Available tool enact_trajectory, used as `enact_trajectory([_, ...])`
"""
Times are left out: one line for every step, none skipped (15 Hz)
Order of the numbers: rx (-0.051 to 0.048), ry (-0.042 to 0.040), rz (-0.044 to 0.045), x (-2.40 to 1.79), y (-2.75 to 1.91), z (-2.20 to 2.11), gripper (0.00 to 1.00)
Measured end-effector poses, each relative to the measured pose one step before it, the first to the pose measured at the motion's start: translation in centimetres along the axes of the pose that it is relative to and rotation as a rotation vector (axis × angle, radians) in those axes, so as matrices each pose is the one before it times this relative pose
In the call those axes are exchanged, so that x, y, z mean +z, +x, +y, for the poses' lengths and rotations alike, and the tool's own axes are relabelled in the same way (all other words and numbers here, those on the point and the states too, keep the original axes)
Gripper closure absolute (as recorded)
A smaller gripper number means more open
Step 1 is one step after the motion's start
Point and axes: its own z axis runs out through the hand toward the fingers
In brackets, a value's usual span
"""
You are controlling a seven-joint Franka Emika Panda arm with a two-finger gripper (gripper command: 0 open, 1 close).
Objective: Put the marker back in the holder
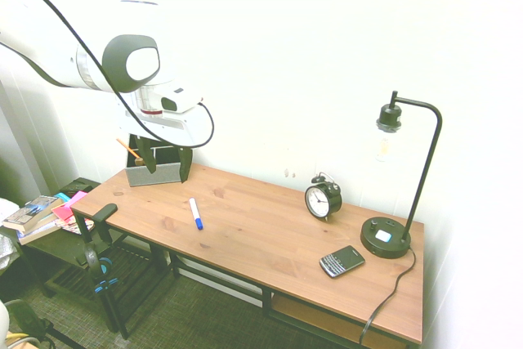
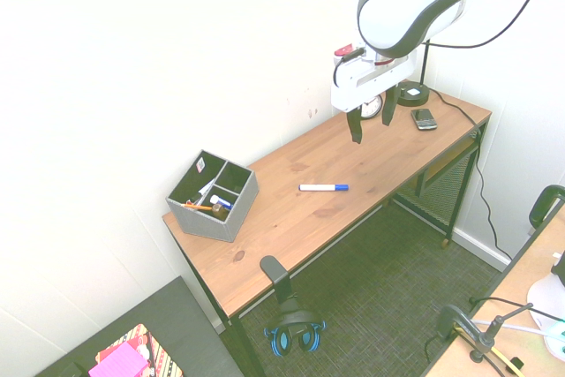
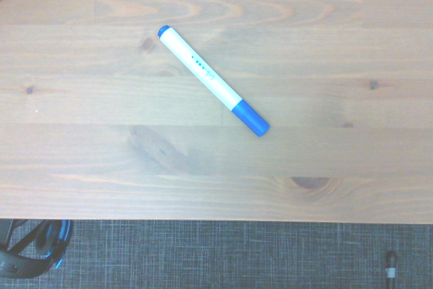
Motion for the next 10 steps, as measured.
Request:
enact_trajectory([0.00002,0.00051,0.00039,0.025,0.010,-0.011,0.00])
enact_trajectory([-0.00050,0.00468,0.00476,-0.032,0.039,-0.043,0.00])
enact_trajectory([-0.01970,0.00420,0.01731,0.001,0.074,-0.108,0.00])
enact_trajectory([-0.05103,0.00717,0.03294,0.395,0.199,-0.193,0.00])
enact_trajectory([-0.06176,0.00386,0.02912,1.389,0.159,-0.110,0.00])
enact_trajectory([-0.06039,-0.00179,0.01440,1.967,-0.114,-0.117,0.00])
enact_trajectory([-0.06119,-0.00220,0.00150,2.097,-0.125,-0.292,0.00])
enact_trajectory([-0.06109,-0.00787,-0.01090,2.062,-0.259,-0.413,0.00])
enact_trajectory([-0.05644,-0.01323,-0.01593,1.989,-0.289,-0.503,0.00])
enact_trajectory([-0.04432,-0.01228,-0.01382,1.793,-0.111,-0.575,0.00])
